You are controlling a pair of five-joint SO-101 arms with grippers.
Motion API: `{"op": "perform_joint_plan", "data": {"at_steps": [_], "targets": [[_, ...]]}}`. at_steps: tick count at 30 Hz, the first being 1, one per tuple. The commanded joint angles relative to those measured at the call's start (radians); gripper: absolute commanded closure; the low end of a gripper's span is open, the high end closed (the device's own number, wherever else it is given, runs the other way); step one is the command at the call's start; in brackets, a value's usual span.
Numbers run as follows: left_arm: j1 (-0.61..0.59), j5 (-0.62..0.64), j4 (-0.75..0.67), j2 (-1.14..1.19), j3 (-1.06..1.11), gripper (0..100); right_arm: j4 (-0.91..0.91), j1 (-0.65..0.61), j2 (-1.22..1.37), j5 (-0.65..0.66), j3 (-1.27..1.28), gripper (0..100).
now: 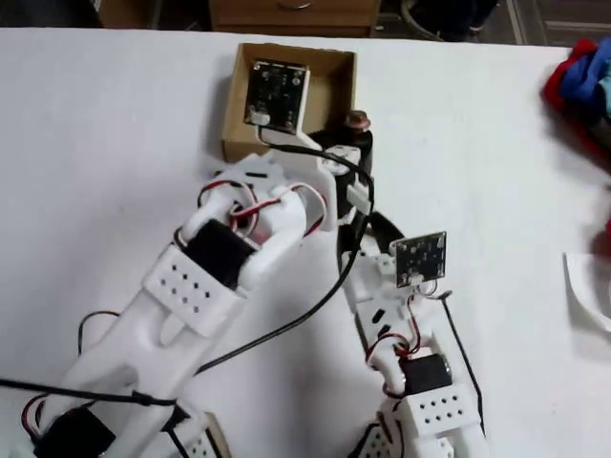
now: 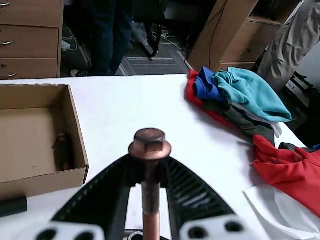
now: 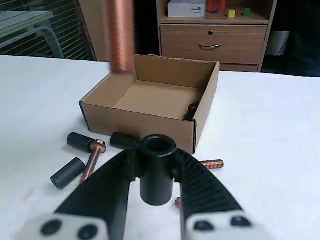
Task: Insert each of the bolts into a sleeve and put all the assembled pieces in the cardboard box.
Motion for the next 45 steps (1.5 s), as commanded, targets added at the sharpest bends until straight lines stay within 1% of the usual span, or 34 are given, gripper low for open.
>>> {"op": "perform_joint_plan", "data": {"at_steps": [1, 5, 8, 11, 17, 23, 27, 34, 45], "targets": [[-0.006, 0.011, -0.094, -0.005, 0.039, 97, -0.021, -0.007, -0.005, 0.008, 0.008, 97.8], [-0.014, 0.006, -0.118, -0.006, 0.081, 97, 0.013, -0.005, -0.007, 0.008, -0.008, 97.8], [-0.012, 0.006, -0.118, -0.006, 0.084, 97, 0.137, -0.008, -0.048, 0.008, -0.06, 97.8], [-0.008, 0.006, -0.118, -0.006, 0.081, 97, 0.242, -0.008, -0.148, 0.005, -0.072, 97.8], [-0.006, 0.011, -0.132, -0.005, 0.111, 97, 0.38, -0.008, -0.39, 0.006, -0.054, 97.8], [-0.006, 0.011, -0.199, -0.005, 0.177, 97, 0.355, -0.008, -0.381, 0.008, -0.044, 97.8], [-0.005, 0.012, -0.203, -0.005, 0.171, 97, 0.332, -0.008, -0.383, 0.008, -0.041, 97.8], [0.066, 0.005, -0.207, -0.003, 0.177, 97, 0.332, -0.01, -0.383, 0.008, -0.041, 97.8], [0.057, 0.005, -0.21, 0.133, 0.168, 97, 0.338, -0.01, -0.383, 0.008, -0.041, 97.8]]}}
